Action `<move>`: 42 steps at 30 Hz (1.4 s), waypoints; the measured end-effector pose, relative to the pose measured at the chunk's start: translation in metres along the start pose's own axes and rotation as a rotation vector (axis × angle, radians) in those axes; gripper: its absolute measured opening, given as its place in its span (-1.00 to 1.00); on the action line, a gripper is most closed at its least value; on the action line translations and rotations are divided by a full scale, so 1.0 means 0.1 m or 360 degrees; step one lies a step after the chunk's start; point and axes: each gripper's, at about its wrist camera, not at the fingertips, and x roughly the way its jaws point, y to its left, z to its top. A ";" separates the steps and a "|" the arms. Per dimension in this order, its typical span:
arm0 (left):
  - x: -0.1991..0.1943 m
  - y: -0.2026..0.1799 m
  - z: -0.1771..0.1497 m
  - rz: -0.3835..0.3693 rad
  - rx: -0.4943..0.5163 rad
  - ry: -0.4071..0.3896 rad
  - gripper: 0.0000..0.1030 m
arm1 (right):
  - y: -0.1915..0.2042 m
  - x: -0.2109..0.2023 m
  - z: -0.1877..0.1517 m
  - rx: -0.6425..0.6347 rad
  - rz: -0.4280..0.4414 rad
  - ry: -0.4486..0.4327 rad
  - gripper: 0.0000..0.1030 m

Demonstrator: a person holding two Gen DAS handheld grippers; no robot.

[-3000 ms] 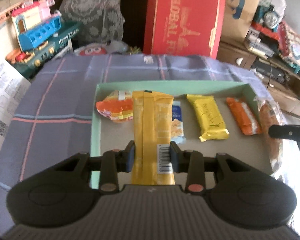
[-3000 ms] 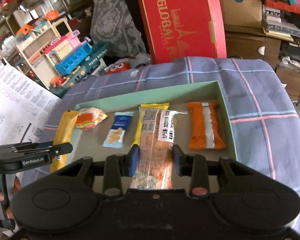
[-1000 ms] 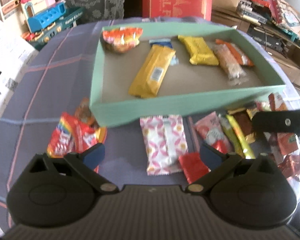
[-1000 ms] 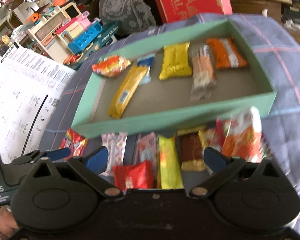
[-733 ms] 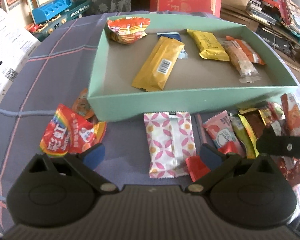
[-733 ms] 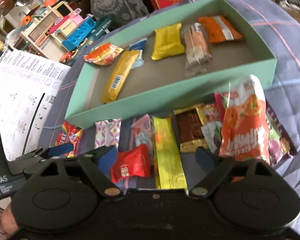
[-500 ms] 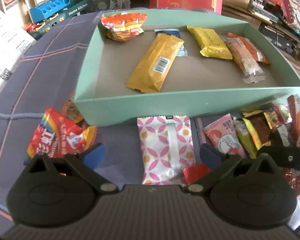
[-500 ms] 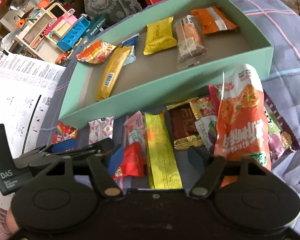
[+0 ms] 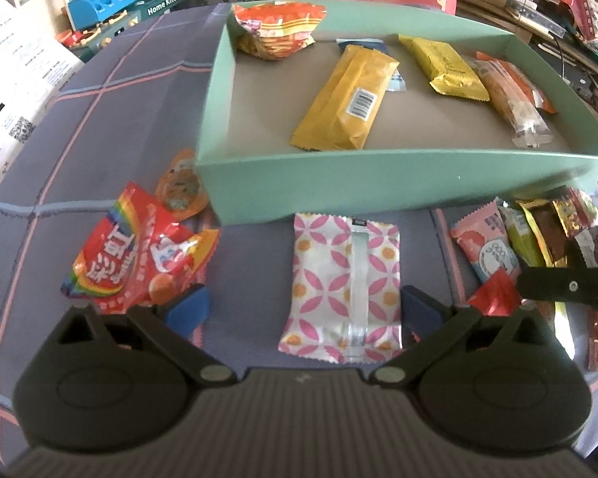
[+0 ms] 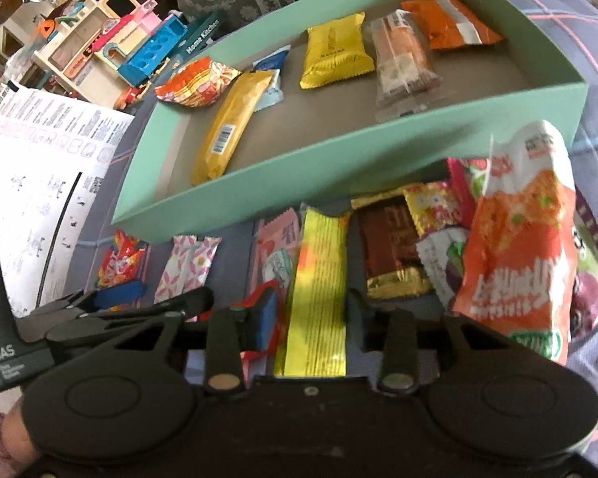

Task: Organize snacks
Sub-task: 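Grasp the pink-patterned packet with the left tool while the right grasps the yellow-green snack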

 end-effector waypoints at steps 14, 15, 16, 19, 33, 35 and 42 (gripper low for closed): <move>-0.08 -0.17 0.03 -0.0082 0.0141 -0.0094 -0.03 | 0.08 0.13 0.12 -0.0007 -0.0040 -0.0111 -0.26; -0.09 -0.16 0.03 -0.0085 0.0136 -0.0098 -0.04 | 0.11 0.13 0.12 -0.0040 -0.0062 -0.0112 -0.45; -0.09 -0.16 0.02 -0.0083 0.0131 -0.0101 -0.04 | 0.14 0.14 0.11 -0.0080 -0.0057 -0.0109 -0.62; -0.12 -0.13 -0.02 -0.0092 0.0100 -0.0095 -0.04 | 0.20 0.12 0.07 -0.0126 -0.0051 -0.0125 -0.67; -0.47 -0.07 -0.11 -0.0165 0.0071 -0.0143 -0.04 | 0.18 -0.23 -0.06 -0.0170 -0.0052 -0.0164 -0.67; -0.57 -0.06 -0.10 -0.0177 0.0071 -0.0169 -0.04 | 0.20 -0.32 -0.06 -0.0184 -0.0040 -0.0181 -0.67; -0.88 0.03 0.21 -0.0187 0.0065 -0.0312 -0.04 | 0.32 -0.61 0.19 -0.0260 -0.0023 -0.0281 -0.67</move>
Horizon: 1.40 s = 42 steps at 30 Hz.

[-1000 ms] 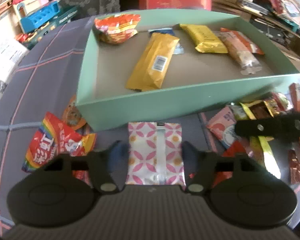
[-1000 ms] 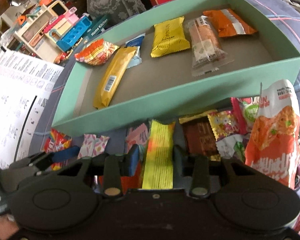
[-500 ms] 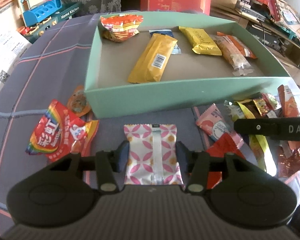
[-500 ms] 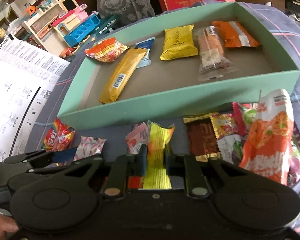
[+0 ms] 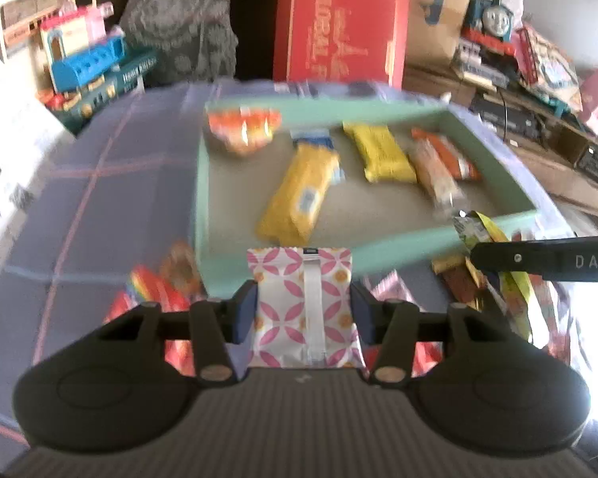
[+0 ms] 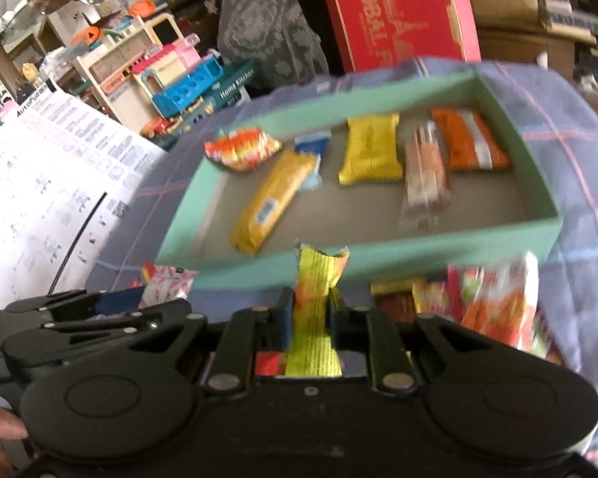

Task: Organize snacks
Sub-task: 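Grasp the pink-patterned packet with the left tool while the right grasps the yellow-green snack, then release the pink packet in the tray with the left tool while the right releases the yellow-green snack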

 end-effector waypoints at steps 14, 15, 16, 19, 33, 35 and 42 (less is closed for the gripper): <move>0.55 0.22 0.98 0.0055 -0.0018 -0.0041 -0.04 | 0.11 0.43 0.95 -0.0060 -0.0007 -0.0057 -0.67; 0.62 0.24 1.00 0.0060 -0.0020 -0.0029 -0.04 | 0.11 0.51 0.99 -0.0056 -0.0009 -0.0048 -0.67; 0.70 0.26 1.03 0.0064 -0.0024 -0.0014 -0.04 | 0.10 0.60 1.03 -0.0047 -0.0009 -0.0036 -0.67; 0.90 0.31 1.07 0.0067 -0.0036 0.0027 -0.04 | 0.09 0.83 1.08 -0.0022 -0.0008 0.0002 -0.67; 1.11 0.27 1.03 0.0178 0.0012 0.0009 0.91 | 0.06 1.11 1.11 0.0009 0.0002 0.0002 0.67; 1.08 0.25 1.02 0.0167 0.0005 0.0014 0.94 | 0.07 1.06 1.11 -0.0005 0.0003 -0.0011 0.72; 0.87 0.19 0.97 0.0142 -0.0018 0.0009 1.00 | 0.09 0.83 1.03 -0.0003 0.0004 -0.0025 0.89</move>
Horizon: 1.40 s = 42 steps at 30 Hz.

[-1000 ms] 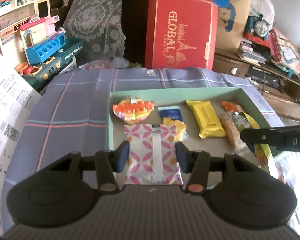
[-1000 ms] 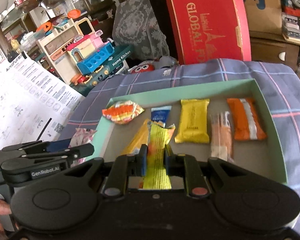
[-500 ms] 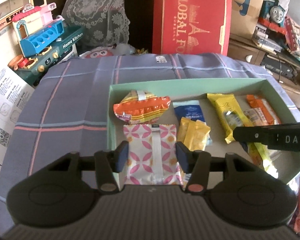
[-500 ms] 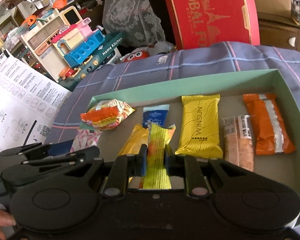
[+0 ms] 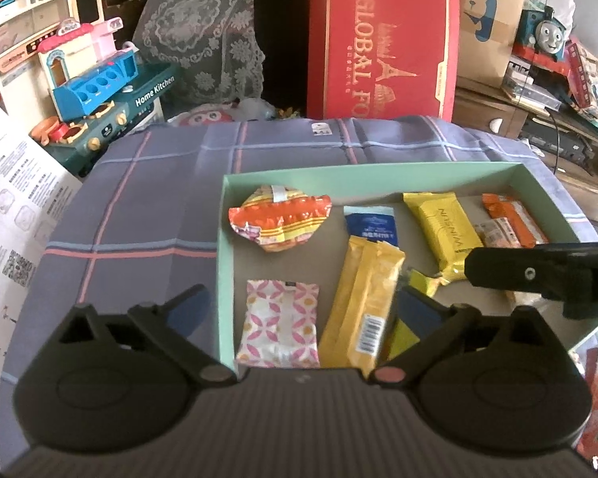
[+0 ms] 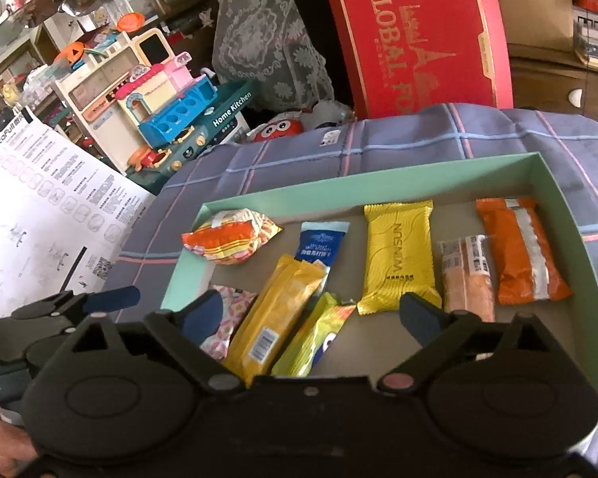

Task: Organize snacks
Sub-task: 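Release the pink packet in the tray with the left tool while the right releases the yellow-green snack, then grasp the rainbow candy bag with the left tool while the right grasps the red square candy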

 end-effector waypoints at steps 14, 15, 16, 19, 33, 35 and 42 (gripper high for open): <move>-0.63 0.05 -0.45 0.0008 -0.0001 -0.0013 1.00 | 0.21 -0.62 -0.37 -0.0018 0.0053 -0.0031 1.00; -0.65 0.07 -0.51 0.0020 0.0004 -0.0006 1.00 | 0.22 -0.65 -0.42 -0.0016 0.0054 -0.0026 1.00; -0.67 0.09 -0.56 0.0029 0.0007 -0.0002 1.00 | 0.23 -0.68 -0.45 -0.0015 0.0052 -0.0020 1.00; -0.71 0.21 -0.73 0.0070 0.0004 0.0019 1.00 | 0.24 -0.72 -0.57 -0.0015 0.0046 -0.0001 1.00; -0.43 0.74 -1.27 0.0210 -0.0061 0.0200 1.00 | 0.15 -0.47 -1.28 0.0123 -0.0009 0.0231 1.00; -0.37 0.73 -1.27 0.0213 -0.0048 0.0207 1.00 | 0.14 -0.43 -1.35 0.0135 -0.0031 0.0260 1.00; -0.21 0.73 -1.31 0.0107 -0.0069 0.0230 0.69 | 0.16 -0.39 -1.48 0.0128 -0.0077 0.0303 0.92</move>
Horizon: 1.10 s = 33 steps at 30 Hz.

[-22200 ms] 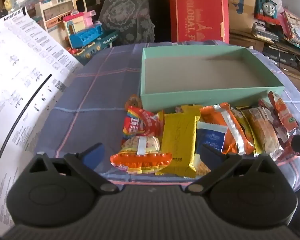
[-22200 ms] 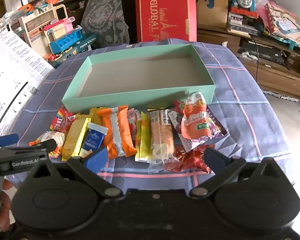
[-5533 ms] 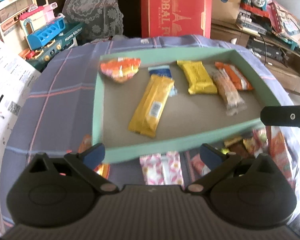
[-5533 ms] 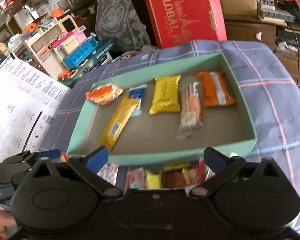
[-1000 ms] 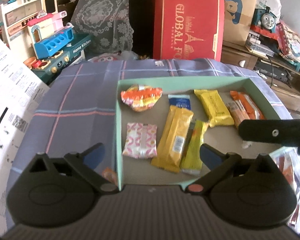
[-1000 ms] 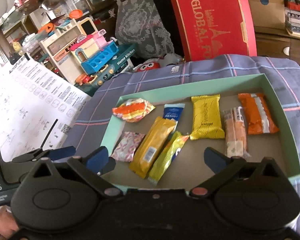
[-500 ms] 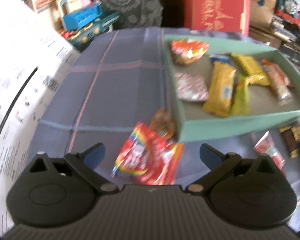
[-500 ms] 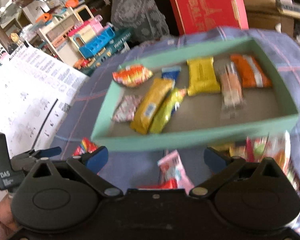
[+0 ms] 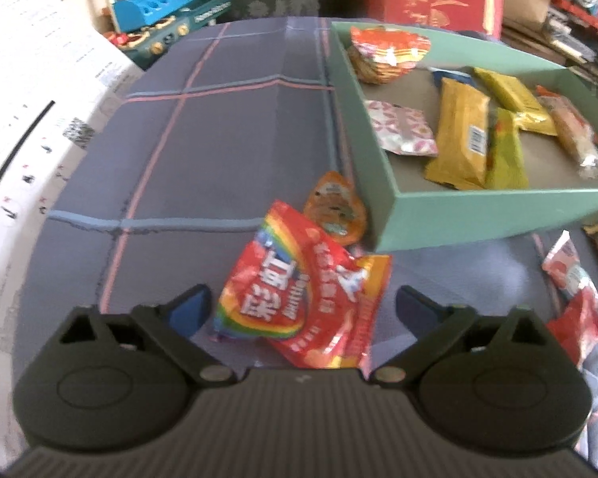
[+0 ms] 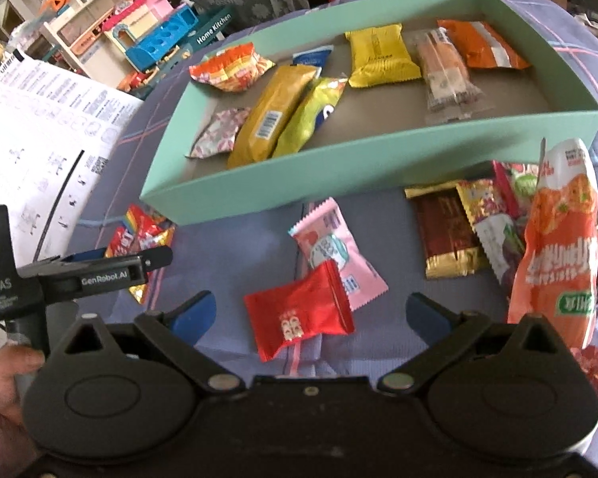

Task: Organize snacks
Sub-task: 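Grasp the rainbow candy bag with the left tool while the right grasps the red square candy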

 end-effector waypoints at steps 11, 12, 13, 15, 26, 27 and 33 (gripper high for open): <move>-0.21 -0.05 -0.30 -0.0215 0.0027 -0.0002 0.30 | 0.27 0.19 -0.07 -0.0151 -0.0014 0.0044 0.33; -0.24 -0.07 -0.34 -0.0229 0.0034 0.0001 0.30 | 0.31 0.21 -0.08 -0.0179 -0.0005 0.0047 0.30; -0.26 -0.07 -0.37 -0.0236 0.0040 0.0002 0.31 | 0.35 0.23 -0.09 -0.0202 0.0002 0.0048 0.30; -0.28 -0.08 -0.39 -0.0238 0.0042 0.0009 0.35 | 0.41 0.25 -0.10 -0.0241 0.0016 0.0040 0.30; -0.24 0.01 -0.36 -0.0170 0.0005 0.0022 0.54 | 0.50 0.36 -0.05 -0.0251 0.0010 0.0074 0.49; -0.24 0.03 -0.36 -0.0172 -0.0006 0.0023 0.56 | 0.52 0.37 -0.06 -0.0269 -0.0002 0.0067 0.50; -0.23 0.12 -0.36 -0.0149 -0.0022 0.0030 0.67 | 0.67 0.46 -0.08 -0.0401 -0.0056 0.0036 0.51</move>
